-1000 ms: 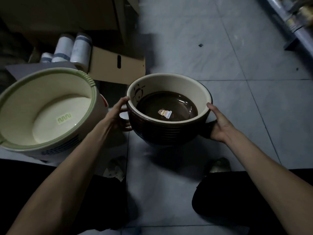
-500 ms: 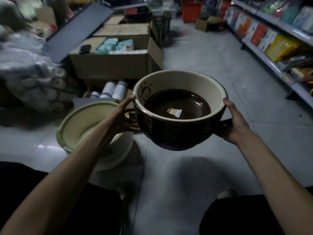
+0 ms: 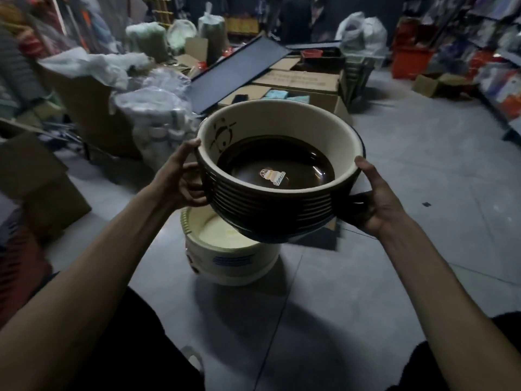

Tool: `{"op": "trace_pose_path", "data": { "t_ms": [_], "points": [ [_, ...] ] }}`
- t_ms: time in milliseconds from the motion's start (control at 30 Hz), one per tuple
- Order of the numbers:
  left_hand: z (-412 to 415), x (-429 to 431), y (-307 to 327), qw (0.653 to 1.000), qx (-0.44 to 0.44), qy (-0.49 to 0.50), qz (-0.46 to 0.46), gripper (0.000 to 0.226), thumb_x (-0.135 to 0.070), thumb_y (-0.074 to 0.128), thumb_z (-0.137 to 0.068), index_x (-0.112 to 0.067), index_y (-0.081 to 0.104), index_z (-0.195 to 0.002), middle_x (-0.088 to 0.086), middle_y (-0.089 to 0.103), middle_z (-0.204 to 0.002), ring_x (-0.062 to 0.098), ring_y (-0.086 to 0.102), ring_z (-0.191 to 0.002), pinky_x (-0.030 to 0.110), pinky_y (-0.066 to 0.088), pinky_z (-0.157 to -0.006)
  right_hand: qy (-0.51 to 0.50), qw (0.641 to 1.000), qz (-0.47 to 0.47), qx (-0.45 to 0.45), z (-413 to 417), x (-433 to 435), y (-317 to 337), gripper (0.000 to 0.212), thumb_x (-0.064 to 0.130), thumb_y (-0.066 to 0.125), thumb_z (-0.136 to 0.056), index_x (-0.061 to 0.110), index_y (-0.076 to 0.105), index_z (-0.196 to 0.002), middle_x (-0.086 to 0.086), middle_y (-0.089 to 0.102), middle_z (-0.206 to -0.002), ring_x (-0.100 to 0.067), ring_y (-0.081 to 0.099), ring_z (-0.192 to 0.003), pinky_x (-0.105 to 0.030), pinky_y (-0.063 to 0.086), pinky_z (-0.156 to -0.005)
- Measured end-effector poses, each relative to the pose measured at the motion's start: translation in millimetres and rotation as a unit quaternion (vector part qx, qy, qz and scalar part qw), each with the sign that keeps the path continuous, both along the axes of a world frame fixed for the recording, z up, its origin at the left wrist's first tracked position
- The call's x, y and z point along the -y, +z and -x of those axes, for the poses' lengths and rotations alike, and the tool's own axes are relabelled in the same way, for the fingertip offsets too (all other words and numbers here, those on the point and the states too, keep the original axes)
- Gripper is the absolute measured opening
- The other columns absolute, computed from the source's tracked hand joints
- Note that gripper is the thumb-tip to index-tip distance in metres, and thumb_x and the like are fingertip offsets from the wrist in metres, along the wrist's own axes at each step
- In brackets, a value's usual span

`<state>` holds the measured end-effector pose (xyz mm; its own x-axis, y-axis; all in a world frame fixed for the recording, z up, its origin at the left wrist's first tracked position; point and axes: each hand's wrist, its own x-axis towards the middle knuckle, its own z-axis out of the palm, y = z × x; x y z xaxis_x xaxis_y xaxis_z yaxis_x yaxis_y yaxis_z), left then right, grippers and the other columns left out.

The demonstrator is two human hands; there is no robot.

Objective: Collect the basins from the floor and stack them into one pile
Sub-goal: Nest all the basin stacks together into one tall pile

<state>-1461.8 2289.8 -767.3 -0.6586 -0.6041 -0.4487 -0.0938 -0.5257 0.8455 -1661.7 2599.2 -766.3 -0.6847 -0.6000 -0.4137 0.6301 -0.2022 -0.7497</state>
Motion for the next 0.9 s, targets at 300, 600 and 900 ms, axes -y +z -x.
{"op": "trace_pose_path", "data": {
  "t_ms": [300,600,900],
  "points": [
    [-39,58,-4,0.996,0.013,0.091,-0.02,0.07,-0.058,0.078,-0.072,-0.013,0.061,-0.123,0.027,0.059,-0.127,0.041,0.062,-0.113,0.056,0.055,-0.09,0.043,0.999,0.01,-0.003,7,106,-16,0.085,0.045,0.088,-0.069,0.002,0.06,-0.136,-0.02,0.065,-0.132,-0.032,0.064,-0.123,-0.044,0.051,-0.106],
    [-38,77,-50,0.981,0.17,0.044,-0.088,0.057,-0.035,0.066,-0.081,-0.004,0.056,-0.129,0.035,0.055,-0.124,0.052,0.06,-0.106,0.059,0.057,-0.07,0.144,0.962,-0.211,-0.094,39,146,-66,0.069,0.055,0.073,-0.08,0.009,0.058,-0.128,-0.02,0.063,-0.117,-0.031,0.065,-0.098,-0.046,0.053,-0.09],
    [-19,42,-75,0.958,0.272,-0.009,0.09,0.025,-0.021,0.061,-0.092,-0.006,0.062,-0.111,0.017,0.062,-0.114,0.032,0.065,-0.098,0.047,0.055,-0.087,0.18,0.919,-0.281,-0.21,27,160,-104,0.055,0.018,0.079,-0.086,0.008,0.054,-0.135,-0.011,0.066,-0.122,-0.021,0.065,-0.104,-0.034,0.054,-0.076]
  ]
}}
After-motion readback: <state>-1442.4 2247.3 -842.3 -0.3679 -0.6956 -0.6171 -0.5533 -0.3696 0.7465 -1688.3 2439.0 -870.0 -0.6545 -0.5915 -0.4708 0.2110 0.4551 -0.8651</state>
